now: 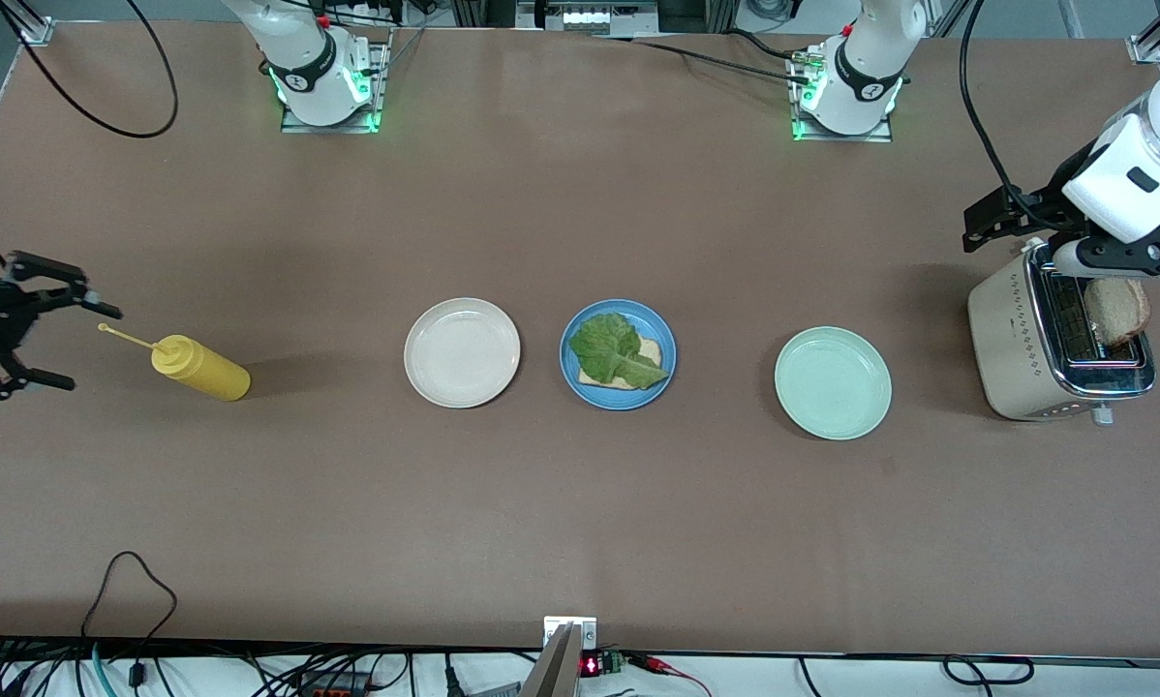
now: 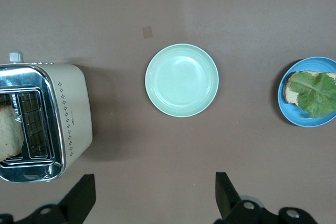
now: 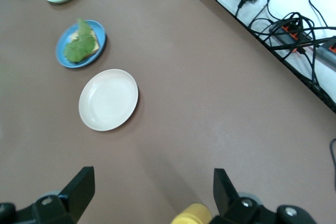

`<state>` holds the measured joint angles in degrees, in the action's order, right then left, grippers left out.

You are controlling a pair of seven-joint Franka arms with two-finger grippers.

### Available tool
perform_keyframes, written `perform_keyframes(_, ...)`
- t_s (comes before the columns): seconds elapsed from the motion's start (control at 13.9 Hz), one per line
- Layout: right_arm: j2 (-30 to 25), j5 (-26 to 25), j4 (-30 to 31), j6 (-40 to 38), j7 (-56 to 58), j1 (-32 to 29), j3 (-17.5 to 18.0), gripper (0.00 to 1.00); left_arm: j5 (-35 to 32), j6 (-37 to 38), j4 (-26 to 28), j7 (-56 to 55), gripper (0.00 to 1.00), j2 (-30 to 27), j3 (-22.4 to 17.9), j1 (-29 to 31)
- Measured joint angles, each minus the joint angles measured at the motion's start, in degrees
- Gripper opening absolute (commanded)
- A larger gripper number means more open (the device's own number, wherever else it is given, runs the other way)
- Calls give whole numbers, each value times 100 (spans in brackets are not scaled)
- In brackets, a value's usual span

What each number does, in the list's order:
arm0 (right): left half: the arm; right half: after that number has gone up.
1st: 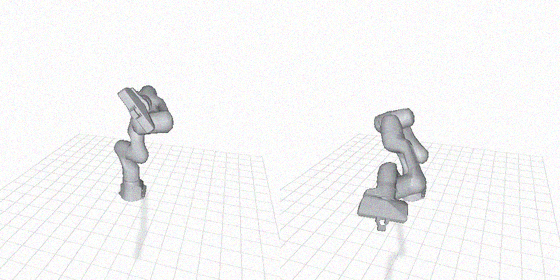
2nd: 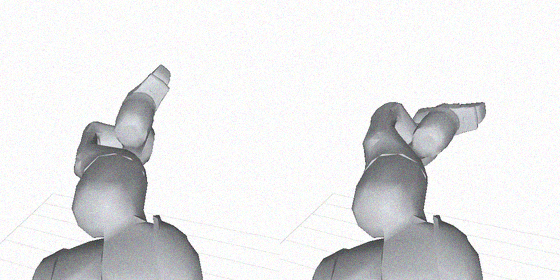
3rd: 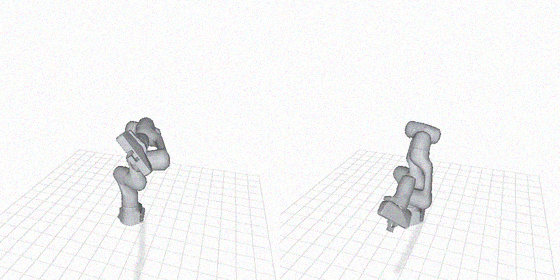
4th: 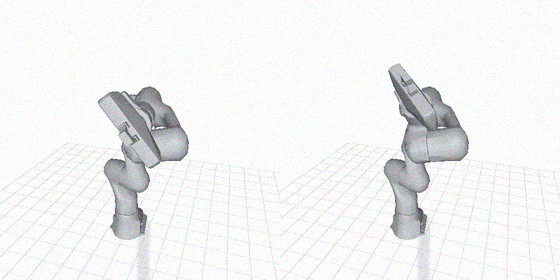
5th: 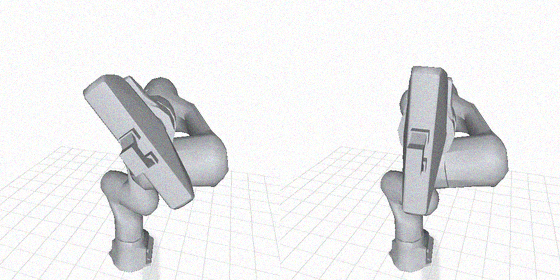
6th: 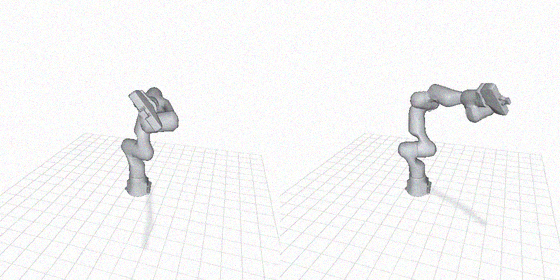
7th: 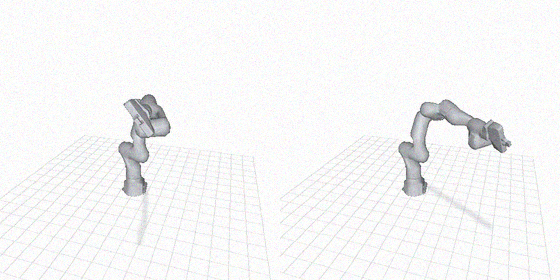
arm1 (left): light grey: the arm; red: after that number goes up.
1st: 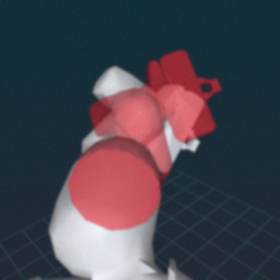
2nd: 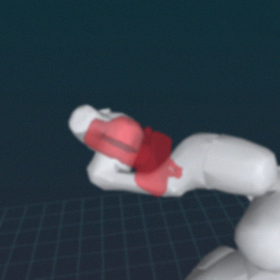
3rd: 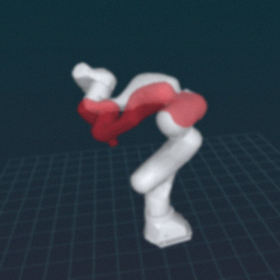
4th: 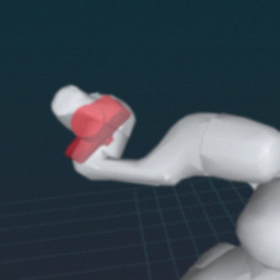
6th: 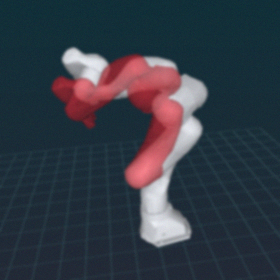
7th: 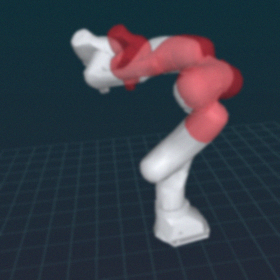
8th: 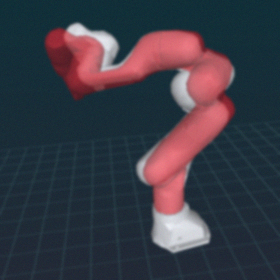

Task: Make sandwich in blue plate with both arms
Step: 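Reach the right gripper to the yellow mustard bottle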

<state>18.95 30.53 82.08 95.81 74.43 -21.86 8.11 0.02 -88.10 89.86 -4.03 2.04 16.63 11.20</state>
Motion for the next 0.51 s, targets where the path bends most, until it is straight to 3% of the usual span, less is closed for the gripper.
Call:
perform_keyframes(0.14,100,537,338,-117,1026,-544,-3,100,0,6,31,0,100,-36,-595,-630)
perform_keyframes(0.51,839,1467,565,-788,2986,-1484,-2,100,0,10,34,0,100,-42,-778,-796)
